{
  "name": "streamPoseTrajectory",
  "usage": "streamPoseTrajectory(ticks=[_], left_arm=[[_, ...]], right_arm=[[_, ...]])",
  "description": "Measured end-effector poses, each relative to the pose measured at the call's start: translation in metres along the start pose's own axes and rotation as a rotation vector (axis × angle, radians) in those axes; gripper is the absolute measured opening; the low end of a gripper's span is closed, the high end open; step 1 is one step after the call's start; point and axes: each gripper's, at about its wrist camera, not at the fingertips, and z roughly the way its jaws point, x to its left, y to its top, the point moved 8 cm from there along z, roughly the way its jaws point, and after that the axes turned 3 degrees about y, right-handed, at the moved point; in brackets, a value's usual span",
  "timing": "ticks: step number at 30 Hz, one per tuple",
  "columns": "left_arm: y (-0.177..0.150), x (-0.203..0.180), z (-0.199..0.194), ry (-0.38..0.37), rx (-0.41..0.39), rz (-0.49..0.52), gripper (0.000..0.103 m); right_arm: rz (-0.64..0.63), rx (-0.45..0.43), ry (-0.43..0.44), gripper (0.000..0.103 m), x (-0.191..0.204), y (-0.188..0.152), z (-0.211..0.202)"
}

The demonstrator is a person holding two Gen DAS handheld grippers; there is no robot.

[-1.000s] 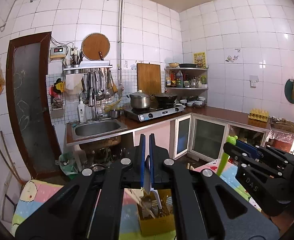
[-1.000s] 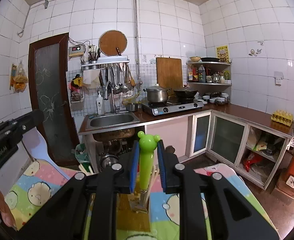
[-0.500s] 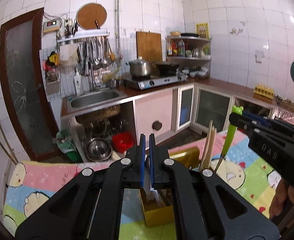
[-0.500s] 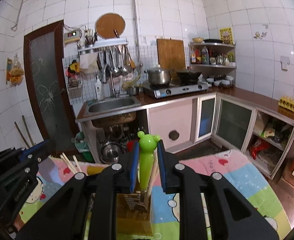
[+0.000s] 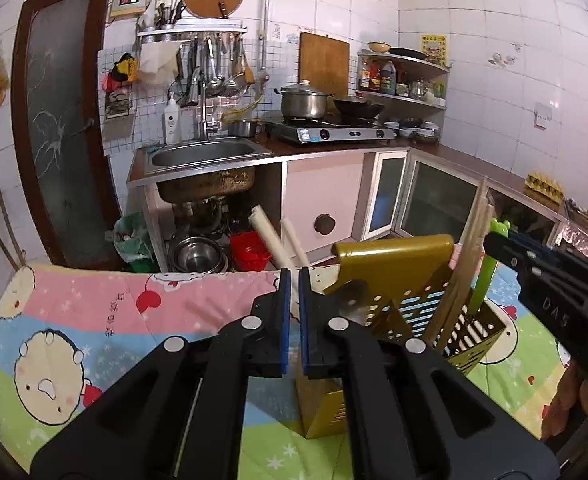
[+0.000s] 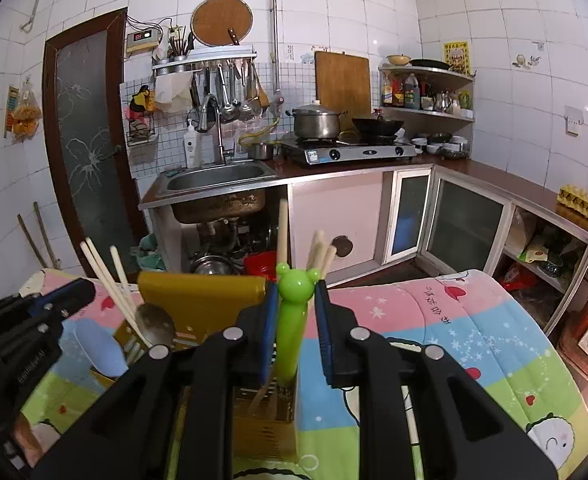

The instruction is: Organize utensils

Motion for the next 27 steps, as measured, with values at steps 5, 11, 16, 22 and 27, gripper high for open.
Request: streamPoseTrajectory(ticks=[5,11,16,22,27], left_arm=[[-0.008,0.005,0.003,0.01,0.008,-0.009,0.003],[-0.008,0.015,-0.024,0.036,-0.026,-0.024,0.026],[-0.008,0.025,-0.074,0.073,-0.119,-0.045,0.08],[-0.033,0.023,-0.135,0.075,-0.184,-0.027,0.098],[-0.076,0.014,-0.164,0.048,-0.153,-0.007,0.098]], right_arm=[[-0.038,-0.033,-0.023,0.019,0.005,-0.008,0.002],[0.002,-0.049,-0.015,0.042,-0.001,-0.004,-0.019],[0.023,-0.062,-0.009,0.066,-0.006,-0.006,-0.059],[0.036,-0.102,0.0,0.095,-0.001,-0.036,-0.12],[0.064,-0.095,-0.002,0.099,0.005,-0.085,-0.158]])
